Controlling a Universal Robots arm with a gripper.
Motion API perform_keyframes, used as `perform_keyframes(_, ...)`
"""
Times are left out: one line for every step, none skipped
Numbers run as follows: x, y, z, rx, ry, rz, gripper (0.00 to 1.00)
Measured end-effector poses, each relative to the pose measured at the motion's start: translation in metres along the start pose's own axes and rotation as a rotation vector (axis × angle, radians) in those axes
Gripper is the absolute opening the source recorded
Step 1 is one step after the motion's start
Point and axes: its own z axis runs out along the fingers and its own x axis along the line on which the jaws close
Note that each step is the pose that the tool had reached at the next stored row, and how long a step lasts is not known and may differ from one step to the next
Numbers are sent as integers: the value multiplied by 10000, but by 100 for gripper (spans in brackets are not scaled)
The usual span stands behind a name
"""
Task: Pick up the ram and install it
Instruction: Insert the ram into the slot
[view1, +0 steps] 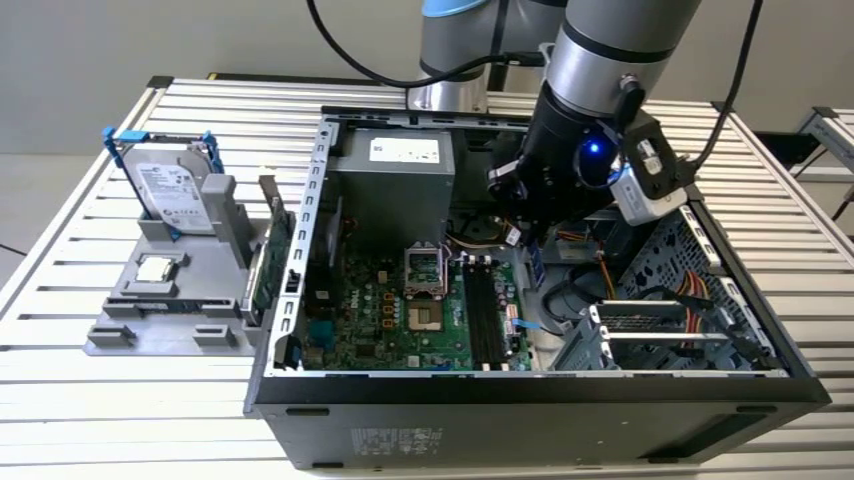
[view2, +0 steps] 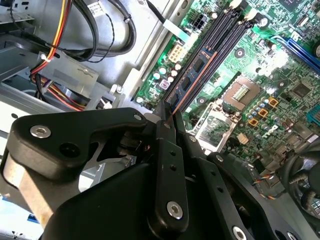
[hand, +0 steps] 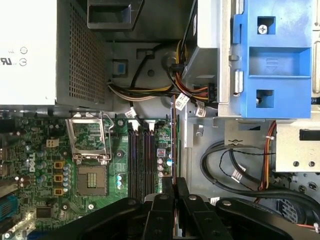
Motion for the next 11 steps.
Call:
perform_keyframes(0, 0, 0, 0, -2, 57, 0)
perform_keyframes(0, 0, 0, 0, -5, 136, 0)
perform_keyframes(0, 0, 0, 0, -8, 213, 0)
perform_keyframes(0, 0, 0, 1, -11, 284, 0)
perform_keyframes(0, 0, 0, 1, -14, 343, 0)
perform_keyframes(0, 0, 0, 1, -16, 408, 0)
perform_keyframes(0, 0, 0, 1, -18, 456, 0)
perform_keyframes(0, 0, 1, 0, -20, 493, 0)
perform_keyframes(0, 0, 2, 2, -21, 524, 0)
perform_keyframes(0, 0, 4, 4, -21, 535, 0)
perform_keyframes(0, 0, 9, 0, -22, 538, 0)
